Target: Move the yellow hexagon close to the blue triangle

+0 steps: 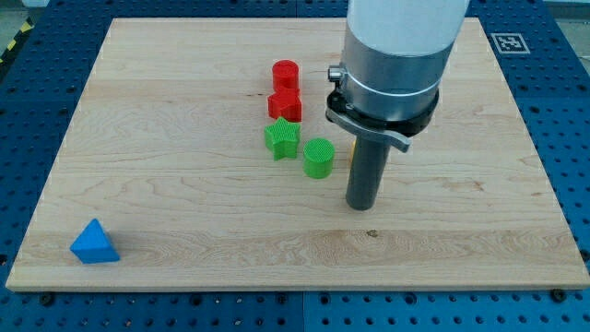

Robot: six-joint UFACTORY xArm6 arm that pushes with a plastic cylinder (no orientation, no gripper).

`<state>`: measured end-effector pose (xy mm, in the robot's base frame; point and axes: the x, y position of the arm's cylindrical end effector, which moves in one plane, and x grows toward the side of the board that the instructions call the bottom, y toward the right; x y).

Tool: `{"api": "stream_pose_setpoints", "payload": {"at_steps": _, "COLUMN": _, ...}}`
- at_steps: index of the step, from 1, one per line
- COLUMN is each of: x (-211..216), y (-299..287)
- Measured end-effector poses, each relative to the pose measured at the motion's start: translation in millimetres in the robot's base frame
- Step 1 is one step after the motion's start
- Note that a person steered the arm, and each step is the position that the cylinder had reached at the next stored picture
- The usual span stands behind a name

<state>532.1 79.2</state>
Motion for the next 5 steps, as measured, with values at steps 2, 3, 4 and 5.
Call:
{"api": "stream_pose_setpoints", "payload": {"at_steps": 2, "x": -40.7, "y": 73.3}}
{"api": "stream_pose_setpoints", "payload": {"at_steps": 3, "x": -88.6, "y": 79.0}}
{"api": "stream_pose_setpoints", "payload": {"at_steps": 4, "x": -112.1, "y": 58.2}}
{"api": "stream_pose_setpoints", "payload": {"at_steps": 5, "x": -115.4, "y": 10.6}}
